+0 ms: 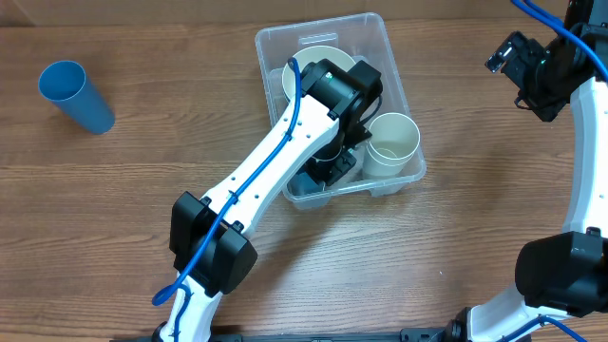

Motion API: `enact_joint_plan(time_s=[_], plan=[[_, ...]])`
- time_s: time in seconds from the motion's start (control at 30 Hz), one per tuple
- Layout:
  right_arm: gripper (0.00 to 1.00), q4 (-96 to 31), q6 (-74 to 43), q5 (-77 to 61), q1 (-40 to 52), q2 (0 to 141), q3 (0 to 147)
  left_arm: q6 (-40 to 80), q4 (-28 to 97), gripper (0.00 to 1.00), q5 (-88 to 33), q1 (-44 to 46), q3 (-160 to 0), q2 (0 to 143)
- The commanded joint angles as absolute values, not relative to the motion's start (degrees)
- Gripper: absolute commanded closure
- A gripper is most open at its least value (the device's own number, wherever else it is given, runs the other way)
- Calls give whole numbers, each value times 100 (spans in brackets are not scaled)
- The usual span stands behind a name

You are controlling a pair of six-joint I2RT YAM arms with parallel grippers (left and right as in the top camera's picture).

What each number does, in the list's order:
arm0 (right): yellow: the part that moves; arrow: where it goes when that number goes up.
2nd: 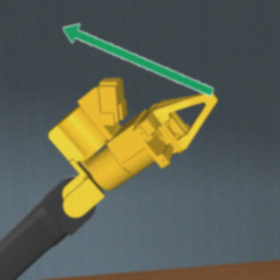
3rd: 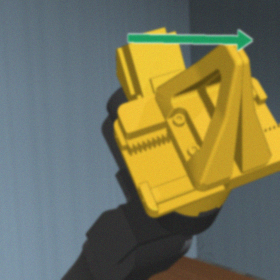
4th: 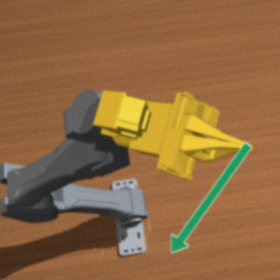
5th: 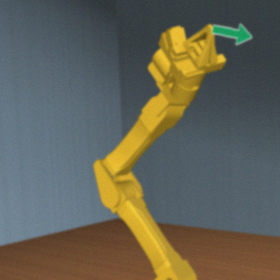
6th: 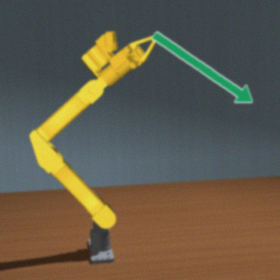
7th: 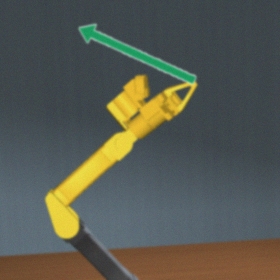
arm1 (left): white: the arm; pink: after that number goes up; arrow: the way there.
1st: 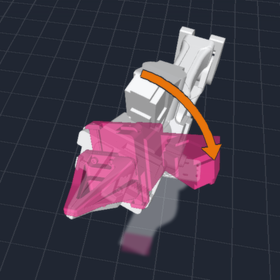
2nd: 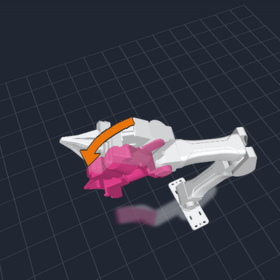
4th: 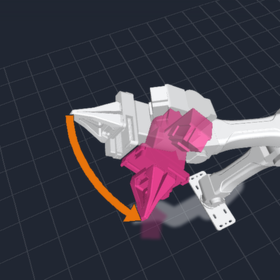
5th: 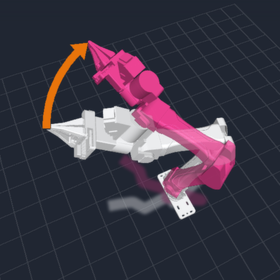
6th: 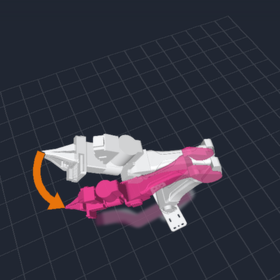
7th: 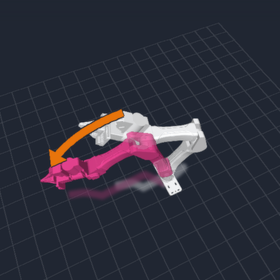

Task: Pack container
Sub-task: 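Lower the teal tumbler into the bin and open the left gripper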

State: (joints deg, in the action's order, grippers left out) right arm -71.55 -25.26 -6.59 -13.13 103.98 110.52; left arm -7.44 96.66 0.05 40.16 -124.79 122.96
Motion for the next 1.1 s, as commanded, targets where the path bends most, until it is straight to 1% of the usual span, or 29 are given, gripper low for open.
enact_joint_plan(time_s=[0.0, 0.27, 0.37, 0.47, 0.57, 0.67, 0.77, 0.8, 0.83, 0.97, 1.07], plan=[[0, -7124, -2536, -609, -1321, 10318, 11177, -687, 9684, 68, -3, 4049, -12449, 12342], [0, -7126, -2536, -611, -1321, 10318, 11177, -685, 9684, 63, -8, 4049, -12449, 12342], [0, -7124, -2534, -609, -1321, 10318, 11177, -685, 9684, 66, -8, 4049, -12451, 12331], [0, -7124, -2536, -609, -1321, 10318, 11177, -685, 9682, 65, -8, 4051, -12481, 12272], [0, -7126, -2536, -611, -1321, 10318, 11177, -683, 9682, 60, -86, 4051, -12658, 12143], [0, -7124, -2534, -609, -1321, 10318, 11177, -685, 9682, 52, -152, 4053, -12982, 12009], [0, -7124, -2534, -609, -1321, 10318, 11177, -687, 9682, 48, -204, 4053, -13253, 11900], [0, -7124, -2536, -609, -1321, 10318, 11177, -692, 9682, 44, -276, 4053, -13329, 11854], [0, -7124, -2534, -609, -1321, 10318, 11177, -709, 9682, 43, -366, 4053, -13439, 11786], [0, -7126, -2536, -611, -1321, 10318, 11177, -685, 9682, 42, -305, 4003, -13723, 11485], [0, -7126, -2536, -609, -1321, 10318, 11177, -207, 9682, 42, 174, 3621, -13880, 11017]])
